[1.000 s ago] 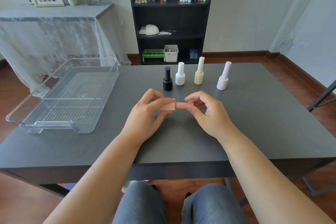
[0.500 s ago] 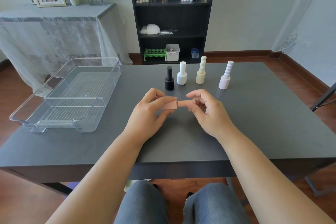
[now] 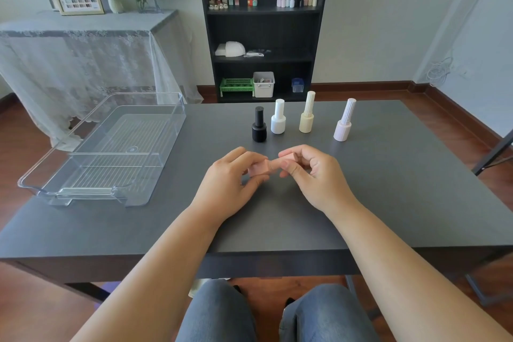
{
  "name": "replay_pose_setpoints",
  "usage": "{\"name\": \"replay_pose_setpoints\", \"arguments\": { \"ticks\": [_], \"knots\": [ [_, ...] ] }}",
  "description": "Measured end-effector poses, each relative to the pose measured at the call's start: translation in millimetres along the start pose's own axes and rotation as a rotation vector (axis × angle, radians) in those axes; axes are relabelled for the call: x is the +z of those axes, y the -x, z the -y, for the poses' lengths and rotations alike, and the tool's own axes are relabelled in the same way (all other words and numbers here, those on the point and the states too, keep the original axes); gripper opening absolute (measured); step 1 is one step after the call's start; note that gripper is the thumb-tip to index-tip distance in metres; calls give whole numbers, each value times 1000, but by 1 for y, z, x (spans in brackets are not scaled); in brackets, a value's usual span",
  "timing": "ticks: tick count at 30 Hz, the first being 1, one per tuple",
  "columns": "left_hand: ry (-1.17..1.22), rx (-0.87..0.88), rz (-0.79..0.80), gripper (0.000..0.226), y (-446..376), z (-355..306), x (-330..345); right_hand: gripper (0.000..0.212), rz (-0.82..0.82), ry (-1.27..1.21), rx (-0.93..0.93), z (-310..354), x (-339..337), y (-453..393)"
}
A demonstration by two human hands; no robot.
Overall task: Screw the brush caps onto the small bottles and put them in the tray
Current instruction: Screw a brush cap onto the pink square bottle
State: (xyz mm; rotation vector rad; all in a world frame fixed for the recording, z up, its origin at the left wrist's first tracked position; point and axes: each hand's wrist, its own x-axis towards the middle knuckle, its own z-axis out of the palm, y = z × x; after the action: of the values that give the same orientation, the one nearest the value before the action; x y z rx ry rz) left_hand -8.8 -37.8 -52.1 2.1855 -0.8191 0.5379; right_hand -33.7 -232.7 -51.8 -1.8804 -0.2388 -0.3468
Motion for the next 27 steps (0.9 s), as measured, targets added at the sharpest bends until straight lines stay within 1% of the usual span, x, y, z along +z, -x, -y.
{"name": "replay_pose_setpoints", "arguments": {
  "ticks": [4,10,13,15,17,21,23,25,27],
  "knots": [
    [-79,5,-17,18,1,-3,0,7,-30,42,-3,4,6,-2],
    [33,-203,37,23,-8,0,2,13,-46,48,45,17,4,-22],
    [44,-281,62,35,-13,7,5,17,-18,185,27,26,-1,-42],
    [65,-358,31,42,-16,14,5,17,2,277,40,28,-8,-54],
    [103,-430,-6,40,-19,21,3,15,12,358,62,27,-16,-62],
    [140,-524,-5,34,-31,29,1,15,36,440,116,19,-21,-64],
    [149,-552,0,35,-40,31,0,22,57,475,140,18,-22,-64],
    [157,-567,4,36,-50,32,-1,35,66,489,152,26,-27,-65],
    [171,-582,6,37,-61,31,-3,41,-12,449,110,37,-36,-74]
  ]
}}
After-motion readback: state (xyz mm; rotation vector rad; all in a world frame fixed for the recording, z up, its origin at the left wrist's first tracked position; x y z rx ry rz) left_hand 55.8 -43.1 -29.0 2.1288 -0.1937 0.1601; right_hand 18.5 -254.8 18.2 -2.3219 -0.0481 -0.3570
